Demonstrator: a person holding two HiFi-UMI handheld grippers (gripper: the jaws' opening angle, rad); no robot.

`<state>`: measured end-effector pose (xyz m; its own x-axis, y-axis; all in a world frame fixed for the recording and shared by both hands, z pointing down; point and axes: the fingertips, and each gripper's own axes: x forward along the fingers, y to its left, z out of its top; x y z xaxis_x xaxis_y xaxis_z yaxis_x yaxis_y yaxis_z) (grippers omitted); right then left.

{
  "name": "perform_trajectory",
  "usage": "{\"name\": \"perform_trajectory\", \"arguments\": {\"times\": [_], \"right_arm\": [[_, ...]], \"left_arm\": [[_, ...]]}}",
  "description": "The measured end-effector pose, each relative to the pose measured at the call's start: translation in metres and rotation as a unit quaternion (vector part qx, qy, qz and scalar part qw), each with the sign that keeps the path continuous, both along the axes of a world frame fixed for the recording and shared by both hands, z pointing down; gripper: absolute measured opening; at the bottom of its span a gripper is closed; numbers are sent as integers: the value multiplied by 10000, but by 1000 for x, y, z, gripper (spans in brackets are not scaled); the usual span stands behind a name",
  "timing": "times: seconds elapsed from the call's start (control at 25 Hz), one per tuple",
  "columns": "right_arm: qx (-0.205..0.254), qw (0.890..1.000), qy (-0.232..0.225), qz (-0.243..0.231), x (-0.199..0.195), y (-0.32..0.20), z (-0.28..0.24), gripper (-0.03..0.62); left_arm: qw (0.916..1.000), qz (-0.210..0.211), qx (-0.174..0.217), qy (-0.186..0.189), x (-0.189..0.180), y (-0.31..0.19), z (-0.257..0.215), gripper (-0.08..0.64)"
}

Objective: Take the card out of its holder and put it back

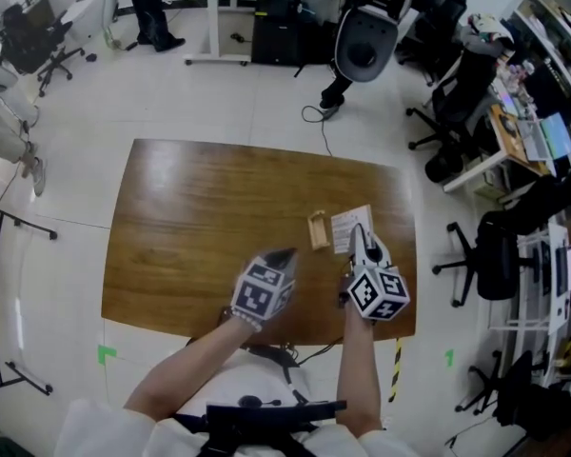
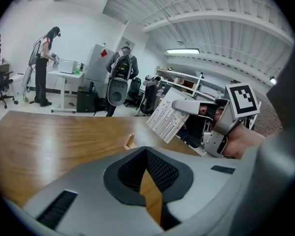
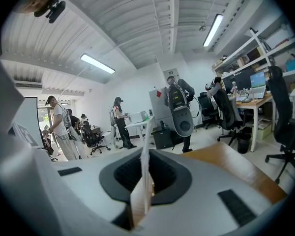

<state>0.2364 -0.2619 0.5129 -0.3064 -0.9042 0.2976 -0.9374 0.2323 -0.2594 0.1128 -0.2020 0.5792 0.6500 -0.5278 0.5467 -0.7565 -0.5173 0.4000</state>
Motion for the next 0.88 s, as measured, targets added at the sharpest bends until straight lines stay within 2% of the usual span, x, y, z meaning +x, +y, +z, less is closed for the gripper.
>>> {"name": "perform_trajectory", "arguments": {"times": [0.4, 0.88], "right_arm": [[-84, 10000, 20, -6, 3, -25, 24, 16], [-264, 9996, 89, -92, -2, -39, 57, 17]], "left_arm": [[9998, 154, -155, -47, 6, -4, 12, -5], [9994, 128, -313, -90, 3, -13, 24, -5]]}}
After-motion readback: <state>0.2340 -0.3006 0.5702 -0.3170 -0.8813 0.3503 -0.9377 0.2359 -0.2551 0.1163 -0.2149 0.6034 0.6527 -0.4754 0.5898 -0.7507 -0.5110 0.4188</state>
